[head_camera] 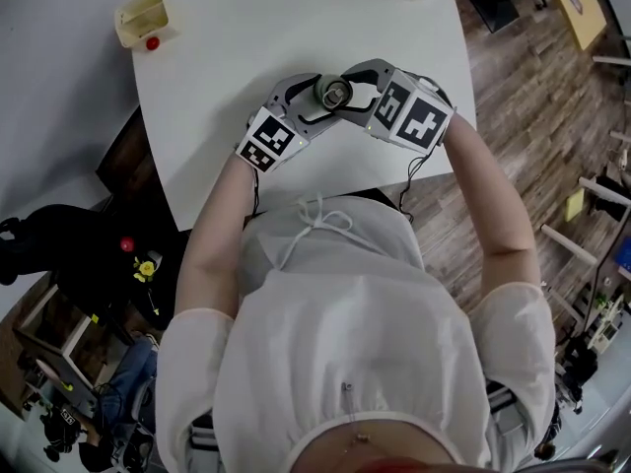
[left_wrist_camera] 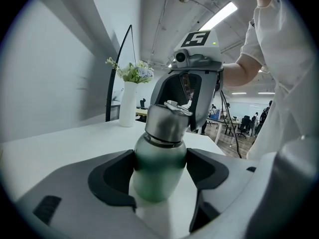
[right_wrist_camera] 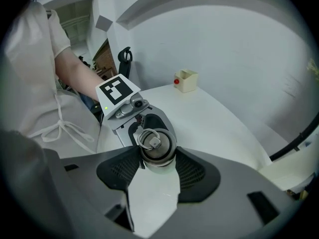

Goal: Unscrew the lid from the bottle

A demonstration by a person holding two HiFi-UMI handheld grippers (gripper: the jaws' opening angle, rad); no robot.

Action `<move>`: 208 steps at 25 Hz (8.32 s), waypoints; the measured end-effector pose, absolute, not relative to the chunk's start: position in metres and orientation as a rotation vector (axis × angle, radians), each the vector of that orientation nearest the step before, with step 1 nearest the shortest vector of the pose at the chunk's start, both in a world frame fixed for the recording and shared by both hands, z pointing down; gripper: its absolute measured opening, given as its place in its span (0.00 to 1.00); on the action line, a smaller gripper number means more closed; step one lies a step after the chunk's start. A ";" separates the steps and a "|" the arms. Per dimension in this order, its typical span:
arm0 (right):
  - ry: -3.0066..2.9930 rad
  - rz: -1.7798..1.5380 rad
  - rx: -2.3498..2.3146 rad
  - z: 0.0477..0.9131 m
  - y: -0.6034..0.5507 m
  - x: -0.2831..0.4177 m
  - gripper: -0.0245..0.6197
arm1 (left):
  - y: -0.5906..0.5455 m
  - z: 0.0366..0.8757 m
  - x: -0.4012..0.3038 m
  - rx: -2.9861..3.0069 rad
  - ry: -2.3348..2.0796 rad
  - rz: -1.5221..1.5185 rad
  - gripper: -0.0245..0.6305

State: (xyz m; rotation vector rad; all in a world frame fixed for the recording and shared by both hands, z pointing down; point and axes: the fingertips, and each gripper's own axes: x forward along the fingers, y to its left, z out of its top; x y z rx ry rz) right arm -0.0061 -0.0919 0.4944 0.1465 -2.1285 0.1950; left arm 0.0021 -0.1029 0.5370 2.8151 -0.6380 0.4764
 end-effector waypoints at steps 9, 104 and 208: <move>-1.962 -0.033 -0.239 0.499 -0.091 -0.006 0.41 | -0.103 0.541 0.001 2.794 -0.645 0.493 0.57; -1.956 0.518 0.238 0.506 -0.098 -0.013 0.42 | -0.103 0.543 0.001 2.760 -0.600 0.429 0.58; -1.976 0.722 0.495 0.509 -0.107 -0.014 0.45 | -0.105 0.544 0.000 2.766 -0.613 0.341 0.58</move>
